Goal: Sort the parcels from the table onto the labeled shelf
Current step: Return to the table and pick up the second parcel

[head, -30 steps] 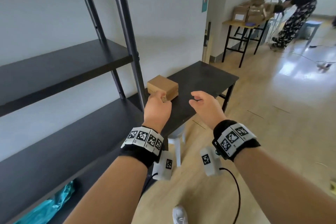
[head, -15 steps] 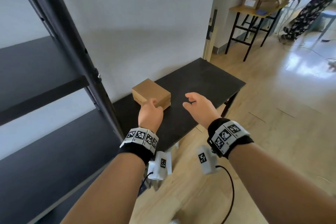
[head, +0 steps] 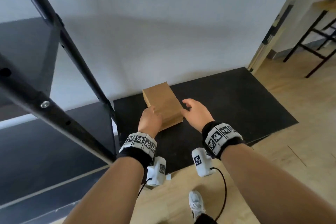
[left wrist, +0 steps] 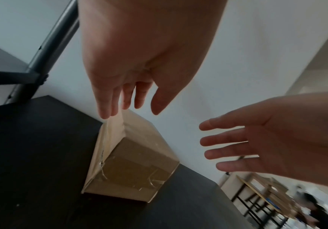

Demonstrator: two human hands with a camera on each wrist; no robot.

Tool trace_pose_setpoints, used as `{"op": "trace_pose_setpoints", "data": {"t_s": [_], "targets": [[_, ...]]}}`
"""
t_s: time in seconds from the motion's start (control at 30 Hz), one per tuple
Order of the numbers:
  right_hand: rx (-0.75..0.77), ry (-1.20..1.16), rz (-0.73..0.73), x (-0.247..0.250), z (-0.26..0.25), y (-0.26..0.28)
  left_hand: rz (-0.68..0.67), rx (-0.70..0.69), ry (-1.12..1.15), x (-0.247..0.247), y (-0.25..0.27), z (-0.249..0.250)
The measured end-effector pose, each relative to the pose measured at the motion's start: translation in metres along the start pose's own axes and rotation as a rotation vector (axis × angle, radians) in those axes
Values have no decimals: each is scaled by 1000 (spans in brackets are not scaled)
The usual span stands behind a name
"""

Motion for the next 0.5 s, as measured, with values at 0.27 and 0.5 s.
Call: {"op": "trace_pose_setpoints", "data": {"t_s": [0.27,0.5], "targets": [[48,99,-230,0,28,-75,102,238,23,-46,-30,-5],[79,139,-267,-13,36,-95,179,297,165,-60,-29,-7]]}}
Point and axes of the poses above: each hand's wrist, its own y-axis away from the middle knuckle, its own x-axis out of the back of the hand, z = x × y, the point moved 1 cm from there along -y, towards the middle knuckle, and after that the axes turned 2 degrees about -x, right-handed, at the moved point
